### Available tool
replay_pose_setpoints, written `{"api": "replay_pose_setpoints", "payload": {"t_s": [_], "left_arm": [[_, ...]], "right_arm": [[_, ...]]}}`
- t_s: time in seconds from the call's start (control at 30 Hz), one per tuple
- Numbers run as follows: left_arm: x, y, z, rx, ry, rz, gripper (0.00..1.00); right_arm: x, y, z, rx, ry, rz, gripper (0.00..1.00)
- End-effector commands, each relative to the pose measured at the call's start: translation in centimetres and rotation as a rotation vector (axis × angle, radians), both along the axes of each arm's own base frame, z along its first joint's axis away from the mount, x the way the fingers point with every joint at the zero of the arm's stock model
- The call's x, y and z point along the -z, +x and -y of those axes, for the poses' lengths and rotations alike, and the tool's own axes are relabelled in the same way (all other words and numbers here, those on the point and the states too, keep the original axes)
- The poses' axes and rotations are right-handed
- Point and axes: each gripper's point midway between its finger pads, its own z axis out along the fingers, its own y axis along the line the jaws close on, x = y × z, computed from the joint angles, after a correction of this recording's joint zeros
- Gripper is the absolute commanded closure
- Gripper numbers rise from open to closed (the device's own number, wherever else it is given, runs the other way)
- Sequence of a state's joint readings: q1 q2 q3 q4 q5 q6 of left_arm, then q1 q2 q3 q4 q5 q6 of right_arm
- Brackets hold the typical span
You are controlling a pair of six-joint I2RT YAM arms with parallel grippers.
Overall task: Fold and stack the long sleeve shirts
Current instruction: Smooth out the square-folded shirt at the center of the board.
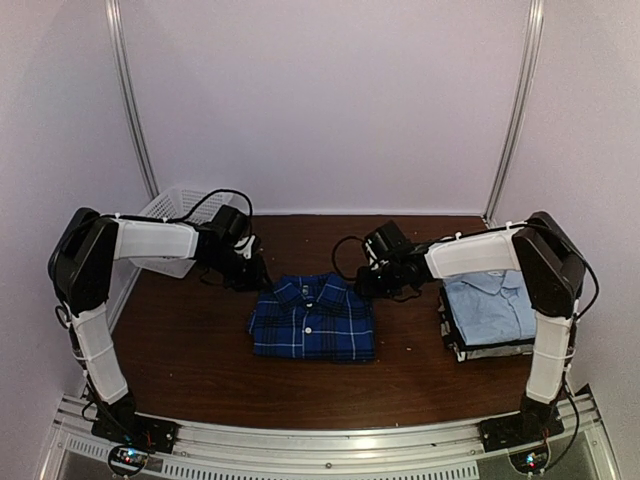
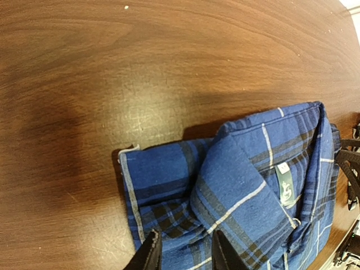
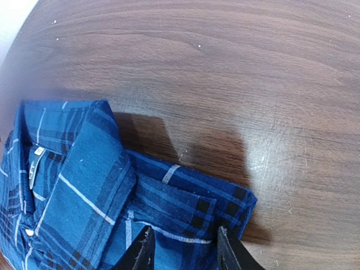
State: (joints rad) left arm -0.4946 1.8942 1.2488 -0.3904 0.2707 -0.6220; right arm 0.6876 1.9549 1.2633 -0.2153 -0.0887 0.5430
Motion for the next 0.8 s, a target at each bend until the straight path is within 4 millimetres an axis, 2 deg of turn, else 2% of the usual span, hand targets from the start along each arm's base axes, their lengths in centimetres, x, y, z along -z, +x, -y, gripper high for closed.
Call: {"api": "replay_pose_setpoints", "payload": {"t_s": [0.0,0.13,0.2,0.27,0.33,0.43,0.5,0.63,0.77], "left_arm": [[-0.2,0.2,-0.3,-0.002,-0.010,0.025,0.68],[-0.2,-0.1,-0.4,-0.006,-0.013,0.023,0.68],[0.0,-0.3,-0.5,-0.009,-0.014,0.018,0.68],[0.2,-0.7,-0.6,-0.010,-0.019,0.011,0.69],[0.2,-1.1,-0.7,-0.014,-0.023,0.009,0.69],[0.3,-1.8,-1.1,-0.018,-0.024,0.005,0.71],[0.2,-2.4,-1.1,-0.017,-0.040,-0.002,0.72],[0.1,-3.3,-1.2,-0.017,-0.070,-0.006,0.72],[0.4,-3.9,-1.2,-0.010,-0.083,-0.017,0.72]], "right_arm": [[-0.1,1.1,-0.3,-0.003,-0.012,0.018,0.64],[-0.2,1.4,-0.9,-0.013,0.001,0.018,0.73],[-0.4,1.5,-1.0,-0.012,0.007,0.021,0.81],[-1.0,1.6,-0.8,-0.006,0.003,0.026,0.94],[-1.7,1.5,-0.4,0.008,-0.004,0.037,1.00],[-2.4,1.3,0.7,0.041,-0.026,0.056,1.00],[-2.1,1.1,1.5,0.061,-0.039,0.055,1.00],[0.0,0.6,2.5,0.082,-0.061,0.015,1.00],[1.8,0.1,2.5,0.078,-0.058,-0.020,1.00]]}}
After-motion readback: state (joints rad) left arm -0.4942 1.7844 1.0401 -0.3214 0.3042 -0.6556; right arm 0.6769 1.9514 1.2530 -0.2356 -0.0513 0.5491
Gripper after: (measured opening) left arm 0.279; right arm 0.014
